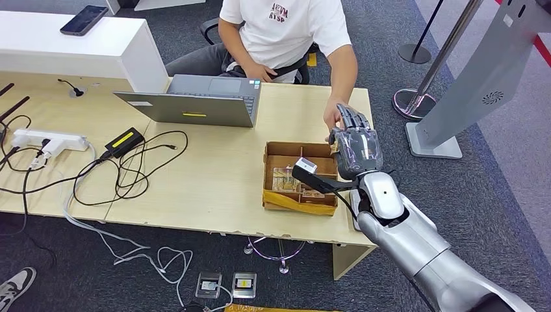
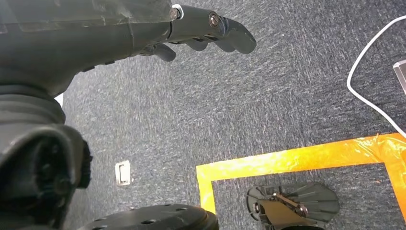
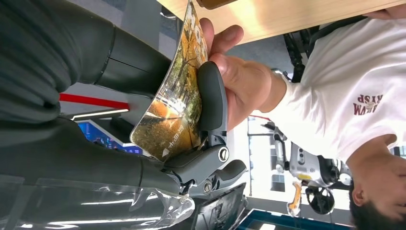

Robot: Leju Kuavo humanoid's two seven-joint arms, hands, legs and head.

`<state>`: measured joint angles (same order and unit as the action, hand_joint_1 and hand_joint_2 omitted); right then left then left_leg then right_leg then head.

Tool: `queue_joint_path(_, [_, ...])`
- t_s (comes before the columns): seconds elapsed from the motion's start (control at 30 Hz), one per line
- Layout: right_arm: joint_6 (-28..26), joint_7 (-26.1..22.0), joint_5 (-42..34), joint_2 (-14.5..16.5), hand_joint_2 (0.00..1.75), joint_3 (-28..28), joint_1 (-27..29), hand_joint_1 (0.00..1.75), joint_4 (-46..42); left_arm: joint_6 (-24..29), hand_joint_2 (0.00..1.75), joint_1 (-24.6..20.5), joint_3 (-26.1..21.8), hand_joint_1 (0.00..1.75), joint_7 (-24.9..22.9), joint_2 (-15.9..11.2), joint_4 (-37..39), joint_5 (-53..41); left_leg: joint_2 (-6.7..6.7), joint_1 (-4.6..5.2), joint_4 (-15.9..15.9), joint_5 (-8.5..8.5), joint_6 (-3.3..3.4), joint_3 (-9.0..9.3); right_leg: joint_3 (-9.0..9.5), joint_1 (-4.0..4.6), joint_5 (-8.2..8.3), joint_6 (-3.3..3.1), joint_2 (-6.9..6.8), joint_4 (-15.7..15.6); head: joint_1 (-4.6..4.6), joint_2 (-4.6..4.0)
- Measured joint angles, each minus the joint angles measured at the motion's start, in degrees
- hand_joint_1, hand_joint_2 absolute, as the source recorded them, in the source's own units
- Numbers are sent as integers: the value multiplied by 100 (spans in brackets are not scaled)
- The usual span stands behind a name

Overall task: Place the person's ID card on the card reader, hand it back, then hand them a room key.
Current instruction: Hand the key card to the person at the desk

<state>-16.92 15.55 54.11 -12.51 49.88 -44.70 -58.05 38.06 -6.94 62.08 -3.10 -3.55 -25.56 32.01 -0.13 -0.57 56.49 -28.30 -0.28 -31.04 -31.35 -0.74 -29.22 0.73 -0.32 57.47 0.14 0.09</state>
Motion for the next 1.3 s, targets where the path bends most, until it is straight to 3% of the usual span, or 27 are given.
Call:
queue_joint_path(0.07, [-49, 8, -21, 16, 175, 27, -15, 25, 71, 6, 0, -7, 19, 0, 0, -10, -8, 3, 1, 0, 0, 0, 0, 0, -1, 0, 0, 0, 2, 0, -1, 0])
queue_joint_path(0.1, [-80, 6, -33, 25, 175, 39, -18, 0, 103, 9, 0, -19, 21, 0, -1, -14, -16, 4, 1, 0, 0, 0, 0, 0, -1, 0, 0, 0, 2, 0, 0, 0])
queue_joint_path(0.5, [-433, -129, -296, 196, 175, 240, -89, 0, 463, 14, 0, -289, 21, 0, -110, -34, -130, -23, 1, 0, 1, 1, 0, 1, -1, 0, 1, 0, 2, 1, 1, 0])
queue_joint_path(0.63, [-773, -454, -1414, 278, 175, 165, -86, 0, 414, 20, 0, -454, 2, 0, -185, -51, -179, -146, 1, 0, 2, 1, 0, 2, -1, 0, 1, 0, 2, 1, 1, 0])
queue_joint_path(0.77, [-783, -632, -2673, 245, 175, -42, 31, 0, -49, -28, 0, -645, -128, 0, -396, -97, -207, -546, 6, -2, 3, 3, -1, 32, -3, 1, 3, -2, 7, 1, 1, 0])
queue_joint_path(1.07, [-147, -1289, -4143, -137, 175, -377, 730, 0, -1806, -52, 0, -926, -830, 0, -799, -277, -392, -1491, 10, -5, 8, 21, -6, 91, -13, 3, 21, -3, 10, 3, 1, 0])
queue_joint_path(1.3, [644, -1408, -4219, -508, 175, -548, 1301, 0, -2642, -17, 0, -673, -1462, 0, -909, -407, -634, -1952, 10, -5, 8, 21, -6, 91, -12, 3, 24, -3, 12, 2, 1, 0])
